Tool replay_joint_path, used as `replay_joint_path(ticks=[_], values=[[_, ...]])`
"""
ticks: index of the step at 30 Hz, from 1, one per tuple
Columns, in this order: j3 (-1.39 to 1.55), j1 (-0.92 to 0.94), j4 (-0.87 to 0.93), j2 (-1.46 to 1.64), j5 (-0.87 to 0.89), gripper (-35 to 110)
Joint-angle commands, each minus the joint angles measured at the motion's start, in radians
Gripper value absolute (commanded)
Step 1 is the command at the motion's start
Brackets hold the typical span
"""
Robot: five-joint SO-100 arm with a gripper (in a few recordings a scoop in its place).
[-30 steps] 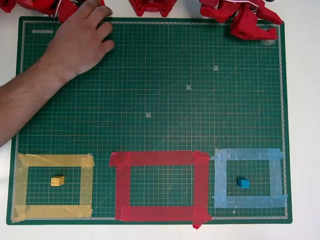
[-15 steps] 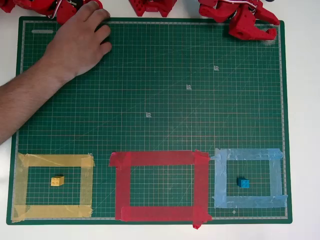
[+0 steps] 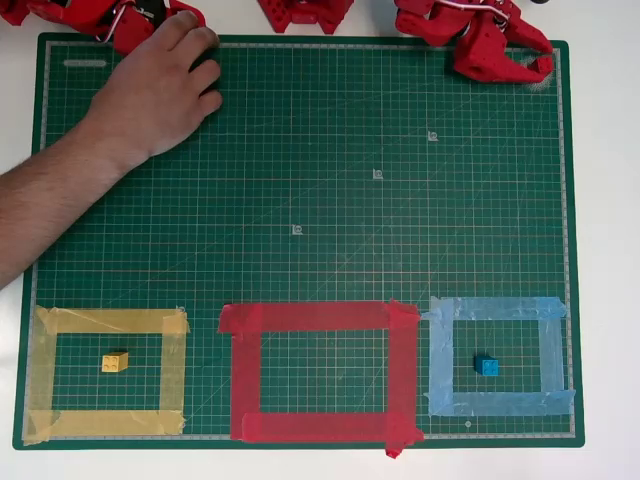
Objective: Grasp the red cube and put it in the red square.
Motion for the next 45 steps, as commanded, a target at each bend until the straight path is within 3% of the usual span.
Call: replay_joint_path(ticks=[1,10,15,28,31,37,45], values=[[-0.005,0.003,-0.018,0.021,-0.011,18],[-0.023,0.009,-0.018,0.020,-0.017,14],[-0.038,0.009,-0.018,0.020,-0.031,-1],[-0.081,0.075,-0.026,0.095,-0.049,-1],[-0.098,0.167,0.014,0.201,-0.049,-1],[-0.290,0.520,0.365,0.322,-0.040,-1],[-0.433,0.986,0.472,0.239,-0.040,-1]])
